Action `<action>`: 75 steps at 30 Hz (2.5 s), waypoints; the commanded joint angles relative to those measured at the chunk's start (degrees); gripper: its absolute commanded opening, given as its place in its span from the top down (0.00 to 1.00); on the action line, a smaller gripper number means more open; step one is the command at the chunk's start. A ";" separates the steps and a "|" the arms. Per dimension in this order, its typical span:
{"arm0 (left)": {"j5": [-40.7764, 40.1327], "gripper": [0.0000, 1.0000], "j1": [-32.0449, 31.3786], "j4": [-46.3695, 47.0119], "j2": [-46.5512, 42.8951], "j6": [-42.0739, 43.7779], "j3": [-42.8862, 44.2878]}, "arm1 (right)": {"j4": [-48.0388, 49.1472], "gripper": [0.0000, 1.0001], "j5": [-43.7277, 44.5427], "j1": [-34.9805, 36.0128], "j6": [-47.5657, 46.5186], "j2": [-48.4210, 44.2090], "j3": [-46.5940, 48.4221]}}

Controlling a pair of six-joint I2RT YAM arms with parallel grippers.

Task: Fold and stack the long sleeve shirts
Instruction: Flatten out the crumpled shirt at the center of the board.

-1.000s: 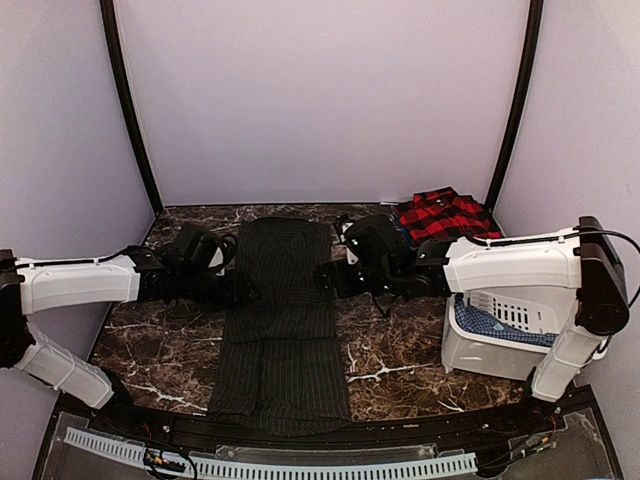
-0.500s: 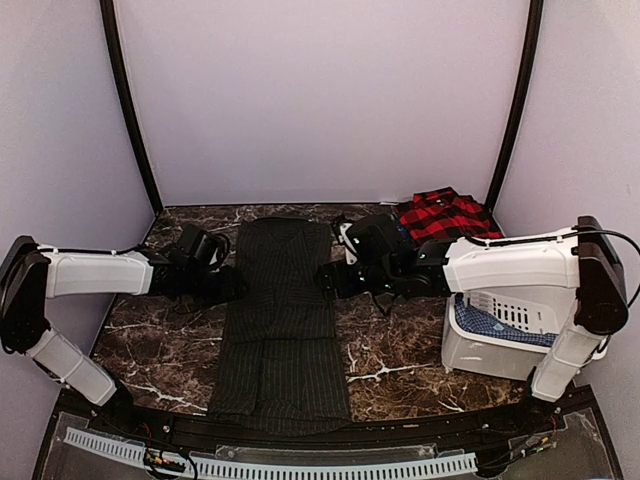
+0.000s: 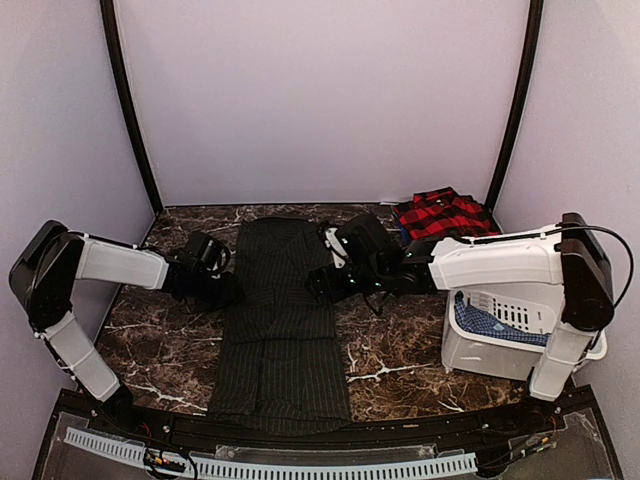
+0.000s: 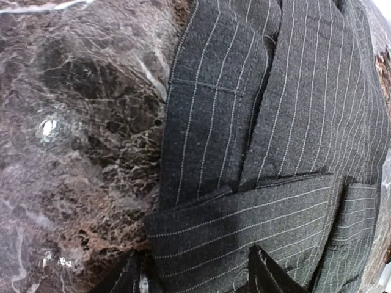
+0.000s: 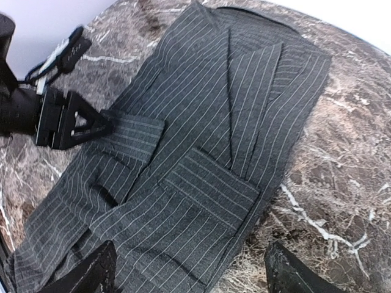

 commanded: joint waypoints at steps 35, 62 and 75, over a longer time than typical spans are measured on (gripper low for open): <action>1.17 0.91 0.39 1.07 1.58 3.90 5.56 | -5.44 0.23 -7.42 -0.39 -1.77 17.16 14.51; 0.20 1.00 0.39 -1.26 -7.43 3.81 5.01 | -21.82 0.62 2.88 0.99 -0.04 30.62 31.93; -5.32 1.00 1.09 -7.10 -9.16 6.31 10.13 | -20.51 1.00 3.79 0.85 -0.78 24.53 30.72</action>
